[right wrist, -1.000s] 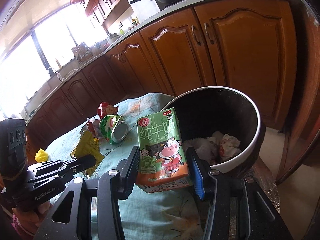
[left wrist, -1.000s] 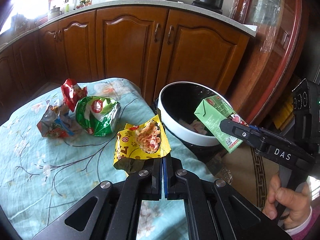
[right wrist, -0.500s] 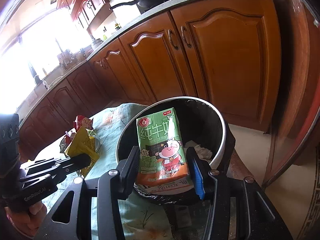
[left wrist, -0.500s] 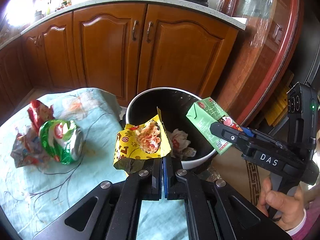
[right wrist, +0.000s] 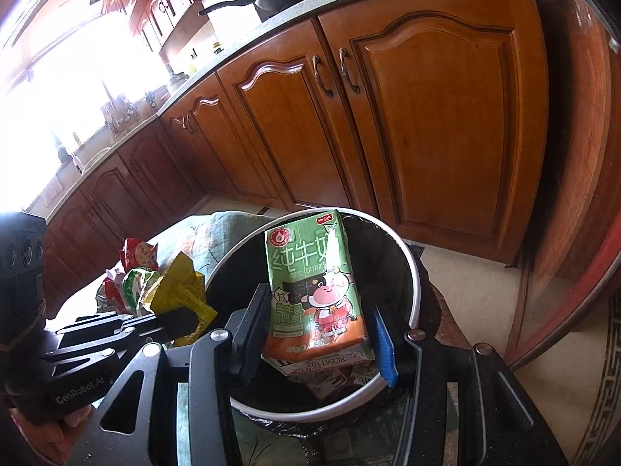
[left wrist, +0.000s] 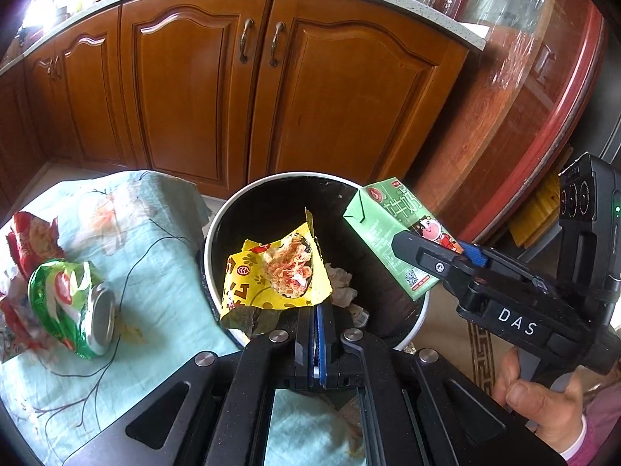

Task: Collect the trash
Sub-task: 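Carry the wrapper and milk carton over the bin and open both tools, then move both open tools back toward the remaining trash pile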

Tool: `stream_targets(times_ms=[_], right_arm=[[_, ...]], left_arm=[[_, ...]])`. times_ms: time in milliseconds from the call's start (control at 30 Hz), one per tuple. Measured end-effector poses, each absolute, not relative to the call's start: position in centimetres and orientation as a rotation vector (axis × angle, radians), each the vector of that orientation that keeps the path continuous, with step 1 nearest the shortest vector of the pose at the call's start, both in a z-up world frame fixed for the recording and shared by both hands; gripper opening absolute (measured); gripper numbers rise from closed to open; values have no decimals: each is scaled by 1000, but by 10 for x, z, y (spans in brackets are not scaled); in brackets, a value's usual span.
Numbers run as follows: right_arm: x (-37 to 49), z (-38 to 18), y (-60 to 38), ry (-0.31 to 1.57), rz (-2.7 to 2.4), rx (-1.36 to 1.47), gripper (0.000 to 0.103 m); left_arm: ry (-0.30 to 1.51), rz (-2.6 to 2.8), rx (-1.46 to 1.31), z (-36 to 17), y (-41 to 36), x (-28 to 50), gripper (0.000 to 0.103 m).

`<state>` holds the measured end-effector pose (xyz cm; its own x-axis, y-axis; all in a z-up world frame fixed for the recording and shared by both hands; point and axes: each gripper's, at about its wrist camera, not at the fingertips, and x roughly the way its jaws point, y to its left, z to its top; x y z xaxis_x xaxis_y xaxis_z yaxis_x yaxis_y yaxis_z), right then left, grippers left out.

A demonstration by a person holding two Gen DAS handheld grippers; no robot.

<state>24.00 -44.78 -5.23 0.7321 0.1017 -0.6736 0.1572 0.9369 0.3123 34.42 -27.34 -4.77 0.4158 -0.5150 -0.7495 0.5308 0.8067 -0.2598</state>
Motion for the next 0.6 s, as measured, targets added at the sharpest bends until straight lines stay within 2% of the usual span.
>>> stream_targets(times_ms=[167,200,267,333,600], right_arm=[[247,-58,-448,774,-27,360,48],[247,-59,-448,778,-26,360,48],[248,-62,-450,787,-19,372,50],[248,-66,-452,791,-18,388,50],[237,-62,-453,772,-26,415,54]], left_arm=[[957,-658,14,-55,-284,354,0],[963,-654,15,-56,-285,356,2],[974,-631,29,-59,-288,357,14],[967,-601,30,-59,-291,357,44],[933,-594,13,-60,-280,345,47]])
